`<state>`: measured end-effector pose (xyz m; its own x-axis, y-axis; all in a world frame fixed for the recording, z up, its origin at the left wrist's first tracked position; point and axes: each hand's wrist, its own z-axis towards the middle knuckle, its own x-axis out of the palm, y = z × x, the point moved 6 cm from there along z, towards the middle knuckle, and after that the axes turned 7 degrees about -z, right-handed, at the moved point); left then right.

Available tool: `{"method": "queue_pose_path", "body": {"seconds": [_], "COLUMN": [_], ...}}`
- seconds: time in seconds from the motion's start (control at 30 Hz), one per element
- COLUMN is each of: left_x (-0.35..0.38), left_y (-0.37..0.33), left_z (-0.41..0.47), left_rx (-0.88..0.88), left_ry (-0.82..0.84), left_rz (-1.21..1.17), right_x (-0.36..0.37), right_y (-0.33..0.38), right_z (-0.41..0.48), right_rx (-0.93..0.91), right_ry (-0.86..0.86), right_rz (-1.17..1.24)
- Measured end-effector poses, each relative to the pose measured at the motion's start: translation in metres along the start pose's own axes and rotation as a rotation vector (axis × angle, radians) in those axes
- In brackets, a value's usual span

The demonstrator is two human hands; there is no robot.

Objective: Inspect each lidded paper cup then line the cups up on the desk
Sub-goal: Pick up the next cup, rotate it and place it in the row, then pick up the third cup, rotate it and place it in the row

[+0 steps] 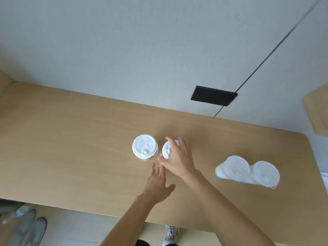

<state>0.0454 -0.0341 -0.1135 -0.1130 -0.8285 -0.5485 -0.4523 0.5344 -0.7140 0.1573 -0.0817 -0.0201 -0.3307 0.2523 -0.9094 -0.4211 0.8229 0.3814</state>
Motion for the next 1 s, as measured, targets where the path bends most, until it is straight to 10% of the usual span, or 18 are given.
{"method": "queue_pose_path", "body": {"seconds": [1.0], "left_x": [-0.032], "left_y": [-0.008], "left_z": [-0.039], "left_rx": [0.010], "left_ry": [0.115], "left_rz": [0.085], "right_x": [-0.015], "right_y": [0.005], "right_z": [-0.028], "right_rx": [0.099], "right_ry": [0.101], "right_rz": [-0.130]}}
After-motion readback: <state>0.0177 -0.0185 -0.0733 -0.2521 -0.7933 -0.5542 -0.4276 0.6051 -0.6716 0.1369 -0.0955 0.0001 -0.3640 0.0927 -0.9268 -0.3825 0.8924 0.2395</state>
